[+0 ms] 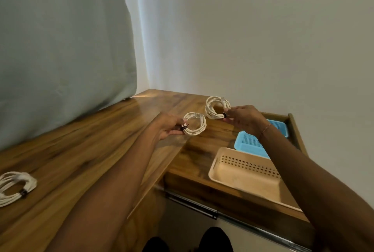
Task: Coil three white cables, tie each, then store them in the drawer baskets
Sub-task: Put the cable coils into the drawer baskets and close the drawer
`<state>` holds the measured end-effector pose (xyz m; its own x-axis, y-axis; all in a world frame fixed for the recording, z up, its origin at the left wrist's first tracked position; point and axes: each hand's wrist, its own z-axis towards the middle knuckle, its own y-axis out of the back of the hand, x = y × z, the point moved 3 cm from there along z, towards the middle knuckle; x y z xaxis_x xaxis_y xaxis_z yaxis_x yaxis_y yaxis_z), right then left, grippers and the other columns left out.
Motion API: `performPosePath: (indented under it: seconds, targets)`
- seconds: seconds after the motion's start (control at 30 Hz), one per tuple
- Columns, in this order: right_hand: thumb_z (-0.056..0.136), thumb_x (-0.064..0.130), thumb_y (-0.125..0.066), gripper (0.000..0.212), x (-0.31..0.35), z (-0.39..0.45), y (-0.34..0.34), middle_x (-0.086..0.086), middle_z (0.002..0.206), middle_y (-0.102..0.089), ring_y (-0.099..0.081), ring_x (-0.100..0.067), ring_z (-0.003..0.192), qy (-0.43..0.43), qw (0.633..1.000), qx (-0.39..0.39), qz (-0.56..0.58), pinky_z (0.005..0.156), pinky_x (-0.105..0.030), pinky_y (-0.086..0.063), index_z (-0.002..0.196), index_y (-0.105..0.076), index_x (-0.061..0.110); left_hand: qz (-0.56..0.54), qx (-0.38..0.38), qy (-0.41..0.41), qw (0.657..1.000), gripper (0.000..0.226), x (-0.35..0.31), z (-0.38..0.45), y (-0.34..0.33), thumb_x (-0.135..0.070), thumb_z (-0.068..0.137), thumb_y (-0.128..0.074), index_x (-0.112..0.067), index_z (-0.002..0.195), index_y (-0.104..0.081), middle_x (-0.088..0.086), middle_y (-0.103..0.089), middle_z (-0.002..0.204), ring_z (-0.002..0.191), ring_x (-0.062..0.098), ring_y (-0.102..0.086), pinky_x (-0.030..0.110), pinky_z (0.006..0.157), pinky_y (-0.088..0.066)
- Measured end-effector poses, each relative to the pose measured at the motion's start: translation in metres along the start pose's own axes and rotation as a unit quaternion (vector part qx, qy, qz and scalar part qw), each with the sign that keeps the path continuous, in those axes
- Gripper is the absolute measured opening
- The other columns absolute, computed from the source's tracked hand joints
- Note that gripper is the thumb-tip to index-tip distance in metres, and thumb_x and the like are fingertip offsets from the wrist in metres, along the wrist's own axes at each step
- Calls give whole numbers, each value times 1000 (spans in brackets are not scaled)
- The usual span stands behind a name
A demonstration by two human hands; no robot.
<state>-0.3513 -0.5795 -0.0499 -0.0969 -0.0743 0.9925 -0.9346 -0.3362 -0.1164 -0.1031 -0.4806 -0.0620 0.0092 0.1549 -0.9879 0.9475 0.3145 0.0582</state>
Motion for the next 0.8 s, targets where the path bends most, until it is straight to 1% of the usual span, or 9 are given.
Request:
performPosePath:
  seconds: [0.13, 0.23, 0.3, 0.4, 0.5, 0.57, 0.63, 0.7, 0.8]
  targets:
    - [90, 7, -73, 14, -4, -2, 36, -17, 111, -71, -72, -27, 100, -6, 999, -36, -30, 85, -36, -62, 99, -71, -4, 31, 60, 15, 998, 14, 6, 4, -37, 1, 97, -62, 6, 109, -67, 18, -73, 92, 81, 24, -72, 36, 76, -63]
    - [90, 6, -72, 18, -9, -3, 60, -18, 113, -71, -72, -29, 101, -13, 998, -50, -43, 91, -41, -60, 104, -71, -5, 61, 90, 20, 994, 14, 10, 11, -61, 0, 96, -63, 5, 107, -69, 20, -74, 98, 87, 25, -73, 42, 89, -60]
    - [89, 6, -73, 21, -13, -4, 74, -19, 115, -70, -72, -31, 101, -16, 997, -55, -49, 91, -43, -60, 107, -71, -6, 81, 108, 25, 990, 17, 12, 15, -76, 0, 95, -64, 6, 110, -69, 20, -74, 101, 90, 25, -73, 42, 90, -60]
    - [89, 6, -73, 22, -20, -4, 93, -19, 116, -69, -72, -31, 101, -23, 996, -65, -55, 88, -43, -61, 108, -72, -5, 117, 139, 37, 983, 19, 14, 19, -99, 1, 96, -63, 7, 112, -69, 22, -75, 105, 94, 26, -74, 39, 84, -61]
    - [90, 6, -72, 23, -25, -8, 111, -18, 113, -71, -74, -28, 97, -36, 995, -78, -57, 82, -38, -63, 109, -70, -7, 158, 161, 53, 973, 18, 18, 23, -121, 3, 94, -64, 7, 110, -70, 24, -75, 106, 99, 30, -74, 43, 86, -61]
    - [91, 6, -71, 23, -28, -12, 122, -18, 110, -72, -75, -26, 94, -45, 993, -84, -70, 79, -35, -64, 110, -69, -7, 187, 178, 59, 964, 17, 22, 24, -134, 4, 94, -64, 8, 109, -70, 24, -75, 104, 98, 32, -75, 41, 82, -63]
    - [90, 7, -72, 23, -30, -14, 132, -16, 107, -73, -75, -25, 93, -54, 990, -95, -93, 80, -35, -63, 109, -69, -6, 215, 202, 65, 953, 19, 27, 26, -147, 4, 93, -65, 10, 111, -70, 25, -75, 104, 97, 32, -75, 38, 76, -64]
    - [89, 8, -73, 20, -35, -13, 140, -14, 105, -74, -75, -24, 92, -66, 984, -106, -128, 81, -36, -63, 106, -70, -4, 237, 217, 70, 944, 19, 34, 28, -158, 4, 92, -66, 10, 110, -70, 26, -74, 104, 94, 31, -75, 39, 77, -64]
    - [89, 7, -74, 18, -46, -9, 153, -14, 101, -75, -76, -23, 86, -74, 972, -128, -180, 68, -29, -64, 103, -71, -3, 267, 226, 79, 934, 16, 46, 32, -174, 4, 91, -68, 9, 106, -71, 25, -75, 102, 95, 31, -75, 43, 85, -62]
